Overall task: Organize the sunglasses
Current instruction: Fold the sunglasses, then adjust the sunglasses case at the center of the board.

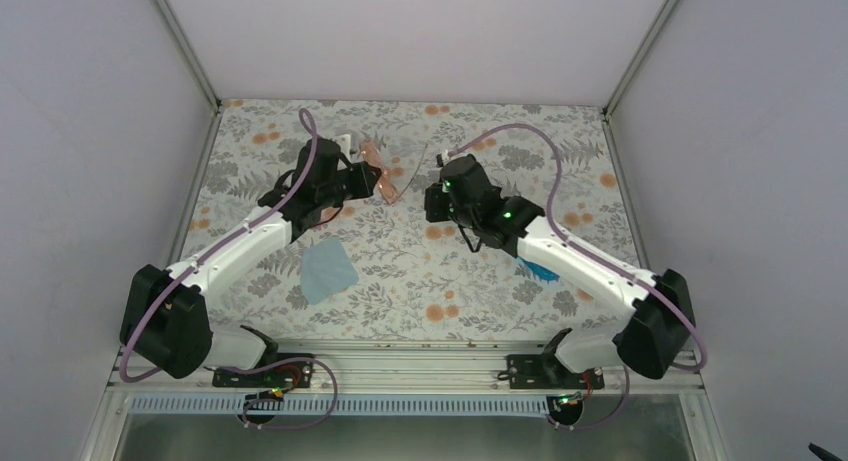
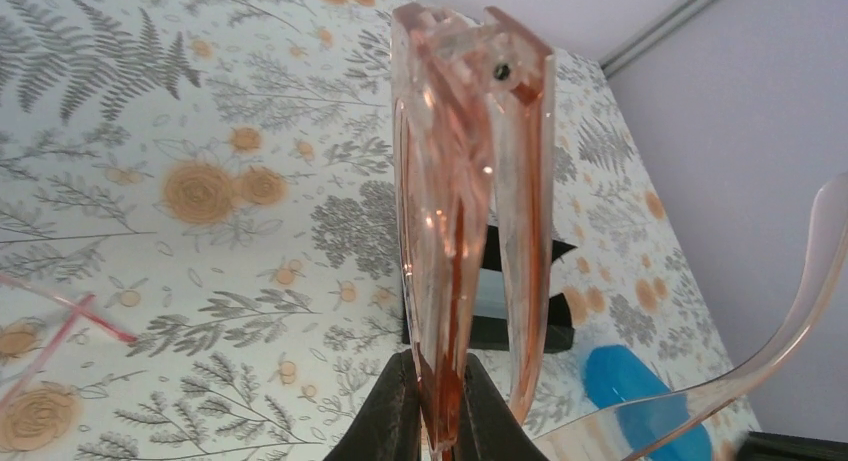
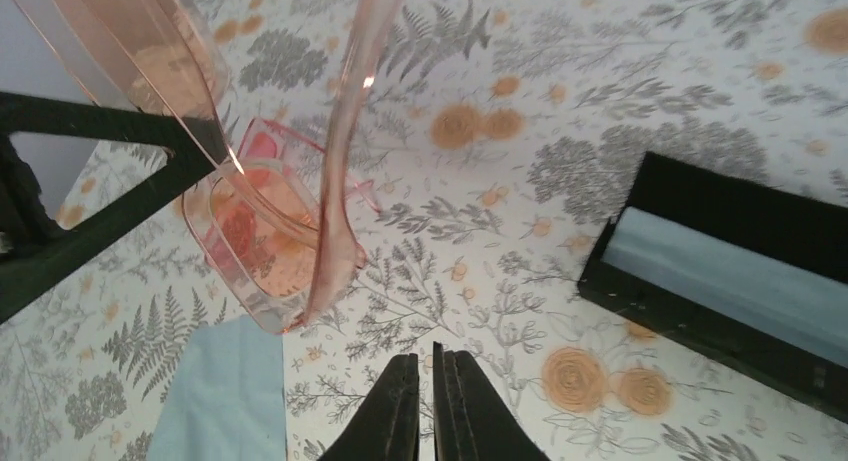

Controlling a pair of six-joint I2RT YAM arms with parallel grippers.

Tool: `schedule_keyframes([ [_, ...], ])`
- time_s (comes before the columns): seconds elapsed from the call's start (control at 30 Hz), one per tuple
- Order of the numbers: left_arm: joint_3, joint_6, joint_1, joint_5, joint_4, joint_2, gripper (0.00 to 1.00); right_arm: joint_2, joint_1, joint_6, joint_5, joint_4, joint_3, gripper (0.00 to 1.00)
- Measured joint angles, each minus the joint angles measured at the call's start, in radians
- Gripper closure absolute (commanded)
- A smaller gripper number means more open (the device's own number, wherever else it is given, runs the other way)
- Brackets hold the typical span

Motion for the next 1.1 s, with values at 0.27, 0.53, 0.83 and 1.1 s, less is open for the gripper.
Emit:
schedule_keyframes([
  [0.27,0.003,0.006,0.002,0.165,0.039,0.003,0.98,0.16,0.0,-0.02,-0.146,0.059,0.104,0.95],
  [0.53,0.007,0.03,0.006,0.215,0.049,0.004,0.98,0.166,-0.023,-0.026,-0.179,0.091,0.124,0.93],
  [0.83,0.007,0.029,0.012,0.119,-0.038,0.004,0.98,0.101,-0.319,0.032,-0.072,0.044,0.035,0.81],
  [1.1,0.007,0.029,0.023,0.108,-0.066,0.011,0.98,0.268,-0.589,0.027,0.012,0.004,-0.011,0.7],
])
